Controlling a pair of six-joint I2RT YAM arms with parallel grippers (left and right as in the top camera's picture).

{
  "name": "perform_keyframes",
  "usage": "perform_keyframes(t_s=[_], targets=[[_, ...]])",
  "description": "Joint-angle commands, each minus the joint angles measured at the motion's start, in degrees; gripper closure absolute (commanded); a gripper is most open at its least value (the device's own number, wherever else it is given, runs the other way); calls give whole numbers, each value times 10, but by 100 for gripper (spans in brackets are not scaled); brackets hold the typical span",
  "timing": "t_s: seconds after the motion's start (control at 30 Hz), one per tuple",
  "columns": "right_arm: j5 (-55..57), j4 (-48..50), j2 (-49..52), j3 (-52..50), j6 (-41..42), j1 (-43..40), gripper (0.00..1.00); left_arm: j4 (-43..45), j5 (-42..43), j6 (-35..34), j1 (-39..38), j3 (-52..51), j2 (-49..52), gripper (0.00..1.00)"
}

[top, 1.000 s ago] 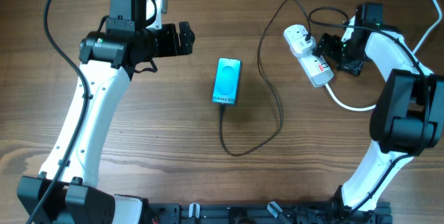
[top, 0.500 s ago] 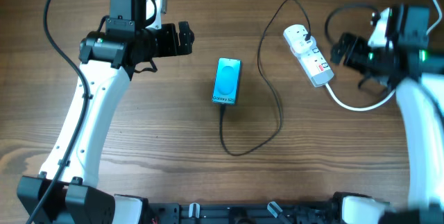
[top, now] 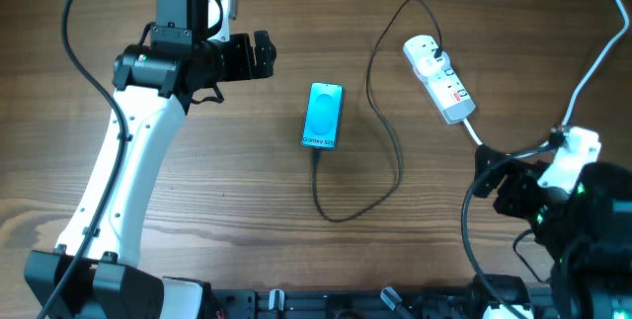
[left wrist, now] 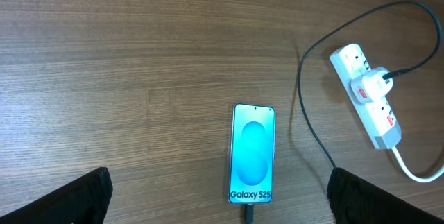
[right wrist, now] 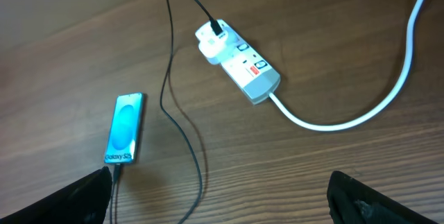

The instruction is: Plug charger to phone and switch on socket

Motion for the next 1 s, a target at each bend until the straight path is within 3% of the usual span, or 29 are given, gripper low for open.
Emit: perform_keyframes(t_s=[0.0,0.33,0.47,0.6,0.97], targets=[[10,-1,-9,-6,4,2,0,2,-3,-5,-1,0,3,0],[13,-13,-13,-9,-2,2,0,2,-3,-5,-1,0,3,0],[1,24,-51,-41,-67,2,0,2,-3,-5,-1,0,3,0],[-48,115,-134,-122,-137,2,0,2,-3,-5,-1,0,3,0],[-64,396,-346,-386,-200,15,0,2,-3,-5,-1,0,3,0]])
